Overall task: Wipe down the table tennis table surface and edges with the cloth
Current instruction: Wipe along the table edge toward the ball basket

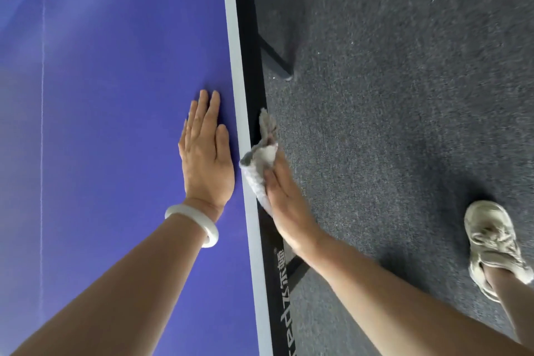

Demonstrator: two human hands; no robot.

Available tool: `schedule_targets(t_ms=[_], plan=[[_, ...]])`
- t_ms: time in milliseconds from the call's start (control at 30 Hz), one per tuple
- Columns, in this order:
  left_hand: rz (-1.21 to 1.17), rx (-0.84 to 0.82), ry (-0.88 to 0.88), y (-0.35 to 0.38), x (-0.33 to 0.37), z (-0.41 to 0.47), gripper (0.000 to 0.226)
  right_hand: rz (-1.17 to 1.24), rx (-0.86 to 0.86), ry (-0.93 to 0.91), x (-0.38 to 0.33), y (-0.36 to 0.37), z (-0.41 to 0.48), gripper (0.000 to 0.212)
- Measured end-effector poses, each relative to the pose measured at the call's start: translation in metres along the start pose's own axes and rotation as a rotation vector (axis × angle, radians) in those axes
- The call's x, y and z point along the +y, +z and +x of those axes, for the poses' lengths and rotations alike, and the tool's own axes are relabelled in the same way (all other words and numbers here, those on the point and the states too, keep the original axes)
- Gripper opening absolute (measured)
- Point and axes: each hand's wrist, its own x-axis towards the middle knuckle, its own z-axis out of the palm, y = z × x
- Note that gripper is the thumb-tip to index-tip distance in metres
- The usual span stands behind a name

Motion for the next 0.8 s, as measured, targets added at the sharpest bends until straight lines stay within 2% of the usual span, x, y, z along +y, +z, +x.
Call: schedule_targets(t_ms=[100,233,333,400,500,600,667,800], plan=[[0.008,0.001,-0.02,0.001,0.0,-0.003,0.051,-0.057,0.049,-0.016,-0.008,-0.003,0.029,0.046],[0.007,-0.006,-0.021,0.001,-0.002,-0.002,0.052,-0.066,0.003,-0.09,0.02,0.005,-0.023,0.051],[0.017,-0.012,-0.017,0.002,-0.002,0.0,0.052,-0.07,-0.006,-0.068,0.04,0.006,-0.043,0.05],[0.013,-0.018,-0.027,0.001,-0.001,0.0,0.052,-0.089,0.007,-0.037,0.032,0.005,-0.019,0.044],[0.014,-0.021,-0.033,-0.001,0.001,0.001,0.052,-0.173,0.036,-0.148,-0.001,-0.004,0.048,0.033],[0.014,-0.027,-0.037,-0.001,0.001,0.0,0.052,-0.159,0.086,-0.173,-0.022,-0.007,0.083,0.036],[0.002,-0.032,-0.049,-0.001,0.001,-0.001,0.052,-0.149,0.07,-0.154,-0.012,0.0,0.064,0.038],[0.008,-0.027,-0.037,0.0,0.001,0.0,0.053,-0.086,-0.066,-0.1,0.026,0.0,-0.012,0.05]])
